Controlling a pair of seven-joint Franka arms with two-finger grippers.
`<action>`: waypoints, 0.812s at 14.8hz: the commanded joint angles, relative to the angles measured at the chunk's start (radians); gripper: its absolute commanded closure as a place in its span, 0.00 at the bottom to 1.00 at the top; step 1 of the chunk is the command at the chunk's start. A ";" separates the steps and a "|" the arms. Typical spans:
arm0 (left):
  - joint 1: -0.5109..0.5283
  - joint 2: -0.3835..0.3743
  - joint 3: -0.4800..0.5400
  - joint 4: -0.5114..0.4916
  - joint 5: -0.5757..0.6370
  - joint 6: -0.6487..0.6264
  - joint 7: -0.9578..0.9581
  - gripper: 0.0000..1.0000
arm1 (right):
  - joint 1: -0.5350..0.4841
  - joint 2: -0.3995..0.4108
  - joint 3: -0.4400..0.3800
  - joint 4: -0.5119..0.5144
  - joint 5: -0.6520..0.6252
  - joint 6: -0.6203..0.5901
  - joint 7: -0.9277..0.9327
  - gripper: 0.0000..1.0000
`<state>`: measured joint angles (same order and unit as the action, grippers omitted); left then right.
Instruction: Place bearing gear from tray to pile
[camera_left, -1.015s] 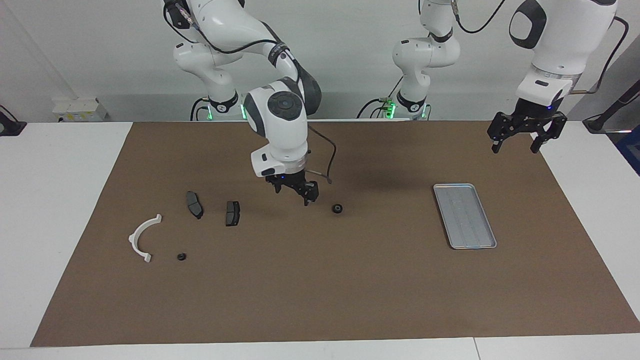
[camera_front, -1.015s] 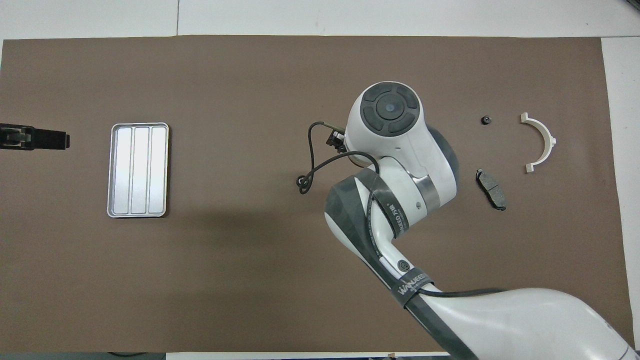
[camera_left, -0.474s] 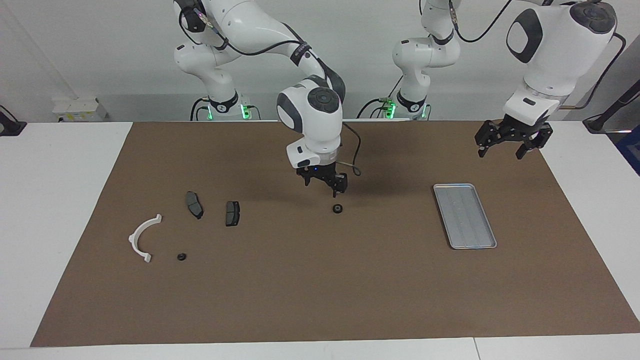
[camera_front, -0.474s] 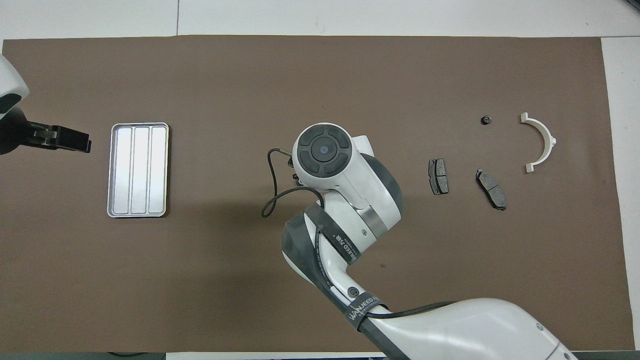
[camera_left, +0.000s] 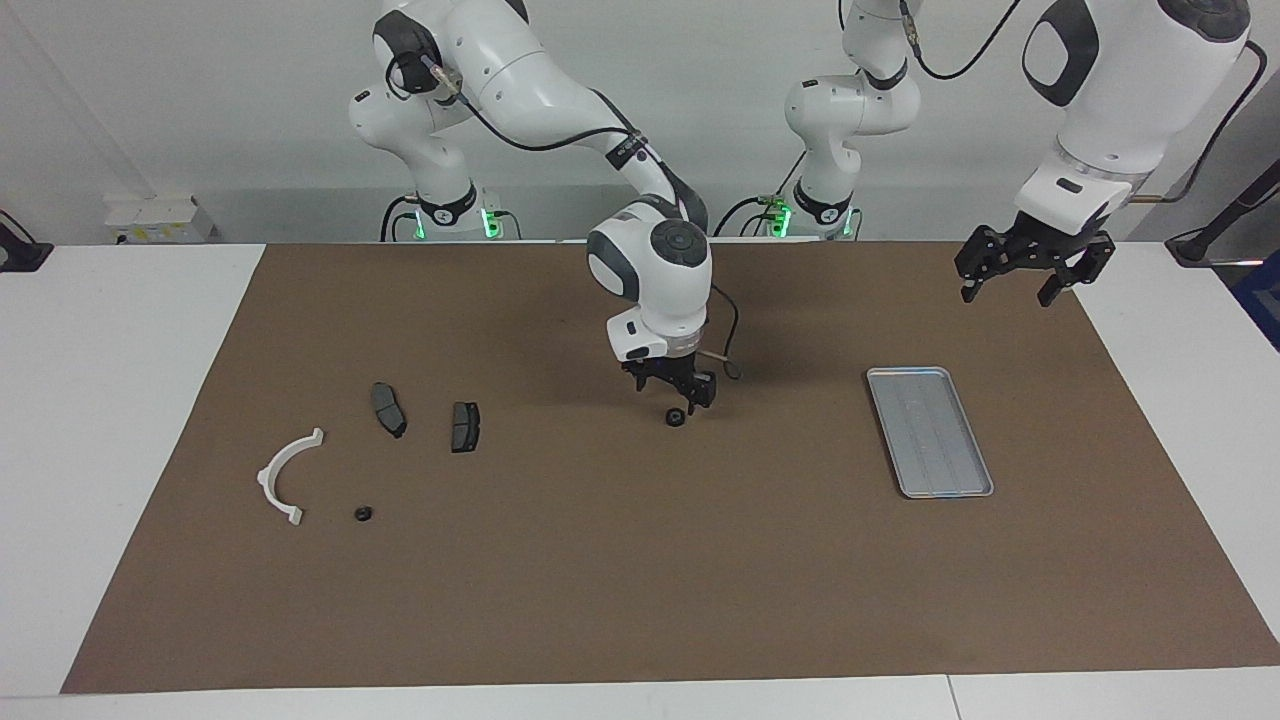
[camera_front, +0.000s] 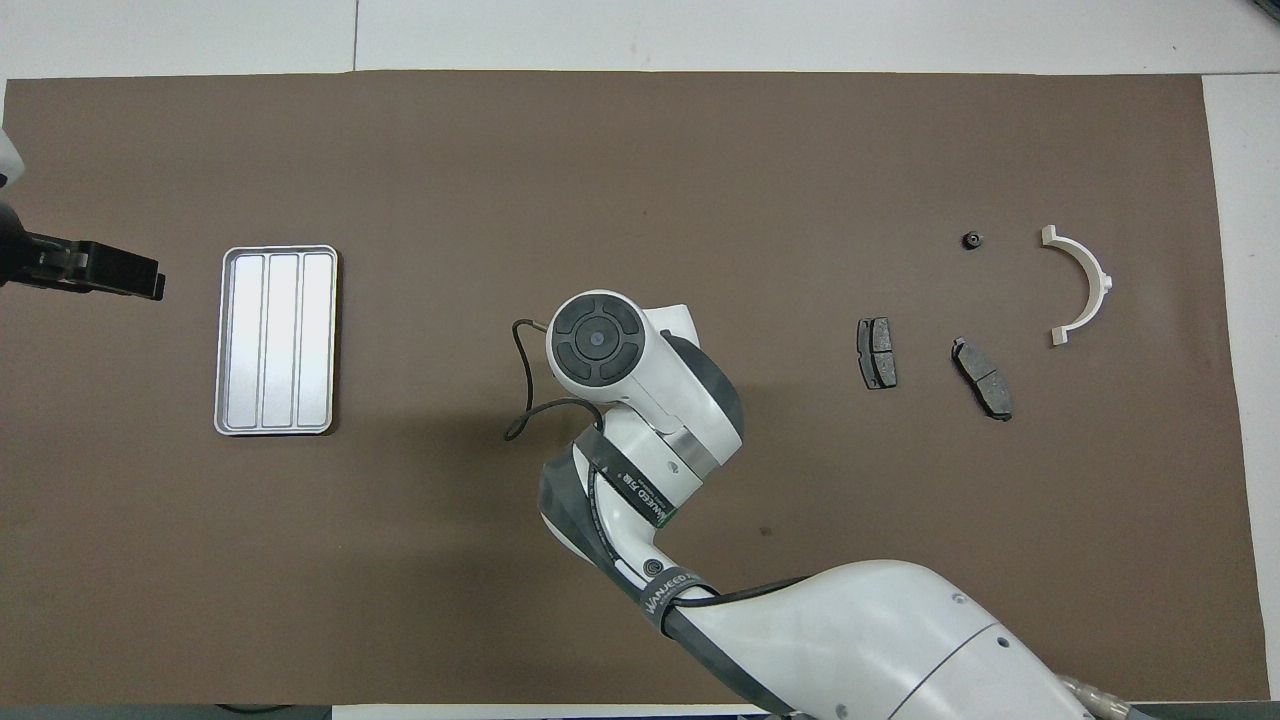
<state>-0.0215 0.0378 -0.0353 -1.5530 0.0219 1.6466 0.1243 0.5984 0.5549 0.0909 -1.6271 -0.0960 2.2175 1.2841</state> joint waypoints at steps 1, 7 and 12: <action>-0.008 0.074 0.003 0.113 -0.013 -0.057 0.003 0.00 | 0.008 0.026 -0.002 0.006 -0.028 0.033 0.035 0.00; -0.025 0.155 0.002 0.220 -0.013 -0.141 0.003 0.00 | 0.004 0.028 -0.002 -0.007 -0.033 0.060 0.035 0.02; -0.026 0.172 0.003 0.242 -0.013 -0.139 0.003 0.00 | 0.000 0.028 -0.002 -0.014 -0.033 0.064 0.034 0.04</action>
<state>-0.0353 0.1868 -0.0442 -1.3546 0.0197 1.5286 0.1243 0.6030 0.5849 0.0877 -1.6284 -0.1044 2.2603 1.2896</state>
